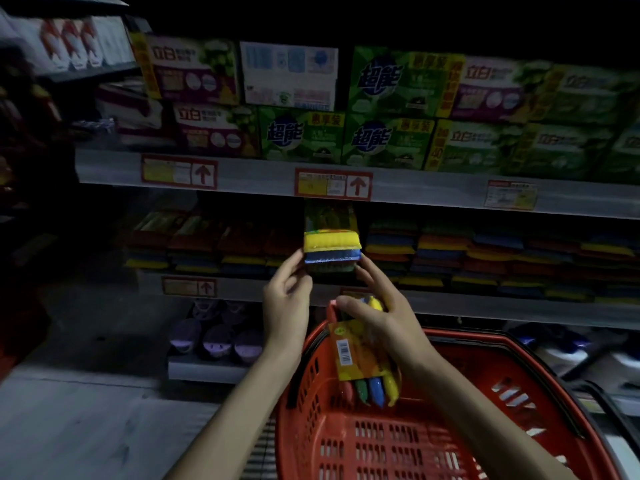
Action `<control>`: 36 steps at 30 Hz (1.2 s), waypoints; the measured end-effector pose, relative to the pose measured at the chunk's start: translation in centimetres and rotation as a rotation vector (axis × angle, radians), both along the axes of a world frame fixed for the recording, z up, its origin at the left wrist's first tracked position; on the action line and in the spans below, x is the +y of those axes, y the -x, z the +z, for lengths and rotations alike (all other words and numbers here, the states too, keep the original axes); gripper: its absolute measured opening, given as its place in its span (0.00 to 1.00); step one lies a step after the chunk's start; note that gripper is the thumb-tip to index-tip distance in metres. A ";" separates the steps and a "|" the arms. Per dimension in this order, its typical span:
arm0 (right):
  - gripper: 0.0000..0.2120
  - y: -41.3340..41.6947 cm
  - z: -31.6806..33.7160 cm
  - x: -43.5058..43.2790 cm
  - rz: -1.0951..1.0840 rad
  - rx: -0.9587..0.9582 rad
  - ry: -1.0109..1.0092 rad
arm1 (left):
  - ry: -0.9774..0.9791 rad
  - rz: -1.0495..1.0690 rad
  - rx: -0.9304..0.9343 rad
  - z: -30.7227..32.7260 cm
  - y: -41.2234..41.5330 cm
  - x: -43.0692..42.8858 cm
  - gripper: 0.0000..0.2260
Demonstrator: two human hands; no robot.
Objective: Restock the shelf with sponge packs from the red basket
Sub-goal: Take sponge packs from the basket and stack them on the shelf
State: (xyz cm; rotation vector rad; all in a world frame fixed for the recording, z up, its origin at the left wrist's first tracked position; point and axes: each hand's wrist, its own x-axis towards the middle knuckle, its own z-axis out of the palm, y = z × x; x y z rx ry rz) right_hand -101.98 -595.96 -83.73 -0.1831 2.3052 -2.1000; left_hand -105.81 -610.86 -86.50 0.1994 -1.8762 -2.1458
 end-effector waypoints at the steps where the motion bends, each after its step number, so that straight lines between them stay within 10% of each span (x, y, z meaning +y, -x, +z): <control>1: 0.36 0.2 0.0 0.0 -0.004 0.000 -0.011 | 0.000 -0.004 -0.004 0.0 0.3 0.1 0.20; 36: 0.44 1.4 0.9 3.0 -0.069 -0.097 -0.218 | 0.017 0.206 -0.073 -0.2 3.1 2.7 0.14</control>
